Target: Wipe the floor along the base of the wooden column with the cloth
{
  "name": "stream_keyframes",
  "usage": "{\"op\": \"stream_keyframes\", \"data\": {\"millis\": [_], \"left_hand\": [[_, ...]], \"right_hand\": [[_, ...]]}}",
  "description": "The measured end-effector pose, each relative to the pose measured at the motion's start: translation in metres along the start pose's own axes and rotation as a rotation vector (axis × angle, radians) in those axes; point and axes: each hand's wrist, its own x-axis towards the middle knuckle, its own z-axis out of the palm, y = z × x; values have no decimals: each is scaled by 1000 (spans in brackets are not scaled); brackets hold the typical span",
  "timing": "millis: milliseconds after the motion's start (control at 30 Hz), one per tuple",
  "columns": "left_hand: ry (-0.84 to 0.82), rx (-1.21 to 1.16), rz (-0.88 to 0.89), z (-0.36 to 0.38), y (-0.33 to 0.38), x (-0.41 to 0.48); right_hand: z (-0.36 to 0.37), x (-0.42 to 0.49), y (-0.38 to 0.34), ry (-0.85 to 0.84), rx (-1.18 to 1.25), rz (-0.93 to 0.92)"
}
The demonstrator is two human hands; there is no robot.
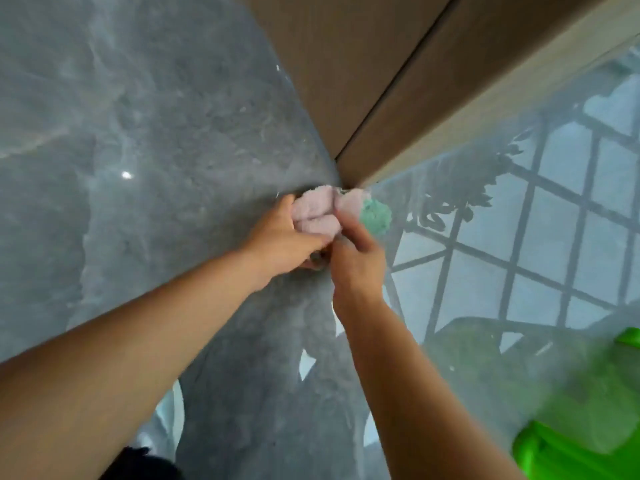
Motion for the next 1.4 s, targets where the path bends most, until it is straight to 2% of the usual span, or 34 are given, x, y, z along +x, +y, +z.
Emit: {"op": "stream_keyframes", "data": {"millis": [67, 200, 233, 333, 400, 500, 567, 633, 767, 833, 933, 1033, 1100, 1167, 1233, 1300, 1400], "left_hand": [[-30, -161, -149, -4, -9, -23], [25, -215, -371, -4, -31, -130], [46, -199, -403, 2, -32, -162], [56, -202, -425, 42, -17, -250], [-18, -186, -410, 79, 9, -292], [-175, -157, -322, 145, 62, -327], [-323, -136, -223, 196, 109, -342], [-436, -14, -101, 249, 162, -359], [-664, 260, 75, 343, 253, -395], [-722, 360, 132, 381, 281, -411], [-733, 424, 163, 430, 288, -431], [-756, 477, 168, 473, 266, -441], [-754, 614, 191, 498, 243, -444], [-647, 784, 323, 513, 217, -442], [-527, 891, 505, 516, 204, -441], [-500, 963, 546, 516, 206, -444], [-631, 1208, 508, 522, 234, -455]], "right_hand": [[-17, -17, -1, -86, 191, 188], [-87, -74, 5, 55, 121, 311], [-109, -94, 8, 14, 111, 381], [-173, -169, 9, -312, 115, 607], [-213, -218, -8, -440, 199, 603], [-282, -265, -59, -485, 231, 376], [-339, -283, -101, -392, 162, 234], [-399, -296, -142, -227, 110, 130], [-498, -331, -208, 22, 104, 7], [-535, -349, -224, 126, 114, -62], [-575, -367, -215, 275, 212, -89], [-598, -371, -184, 417, 340, -44], [-608, -366, -161, 560, 362, 23], [-610, -358, -142, 758, 186, 79], [-606, -353, -124, 882, -55, 18], [-602, -353, -119, 840, -175, -7], [-617, -356, -141, 624, -246, 159]]}}
